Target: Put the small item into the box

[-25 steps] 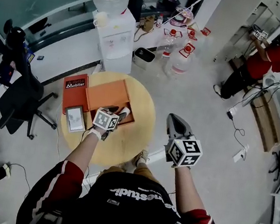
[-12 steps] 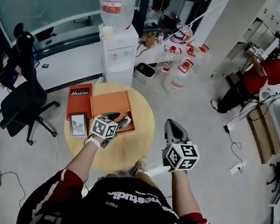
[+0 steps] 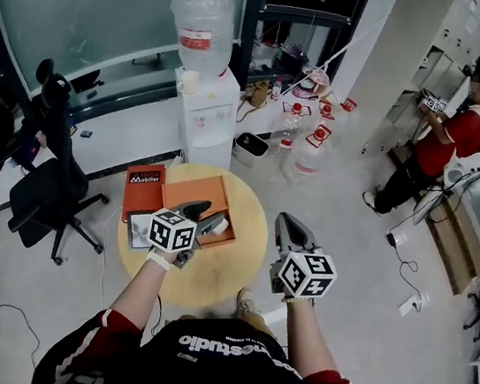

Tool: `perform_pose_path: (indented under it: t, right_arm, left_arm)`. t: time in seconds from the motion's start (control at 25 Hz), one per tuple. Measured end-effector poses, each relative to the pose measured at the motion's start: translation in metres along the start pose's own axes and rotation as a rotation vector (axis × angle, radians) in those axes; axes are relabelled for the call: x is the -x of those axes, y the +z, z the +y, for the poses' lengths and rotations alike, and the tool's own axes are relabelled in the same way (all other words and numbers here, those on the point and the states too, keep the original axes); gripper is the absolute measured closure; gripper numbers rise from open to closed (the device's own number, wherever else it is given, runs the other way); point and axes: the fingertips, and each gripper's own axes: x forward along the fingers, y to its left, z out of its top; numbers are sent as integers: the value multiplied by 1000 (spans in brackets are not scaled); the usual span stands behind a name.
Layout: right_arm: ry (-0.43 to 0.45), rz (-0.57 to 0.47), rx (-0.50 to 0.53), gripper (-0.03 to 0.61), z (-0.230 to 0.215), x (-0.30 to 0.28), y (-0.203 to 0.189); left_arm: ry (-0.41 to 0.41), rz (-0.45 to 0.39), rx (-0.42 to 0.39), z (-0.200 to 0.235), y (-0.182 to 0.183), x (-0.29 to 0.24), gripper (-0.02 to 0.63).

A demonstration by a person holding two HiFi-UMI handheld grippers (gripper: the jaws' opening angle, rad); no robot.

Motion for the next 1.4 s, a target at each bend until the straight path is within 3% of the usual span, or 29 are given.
perform_pose_path:
  t: [0.76,1.4]
  right_arm:
    - [113,-52,50,552,58,-26,50]
    - [132,-67,81,552,72,-27,60]
  left_arm:
    - [143,-322,-45,4,99,130,430]
    - [260,-371,-142,0,123,161,554]
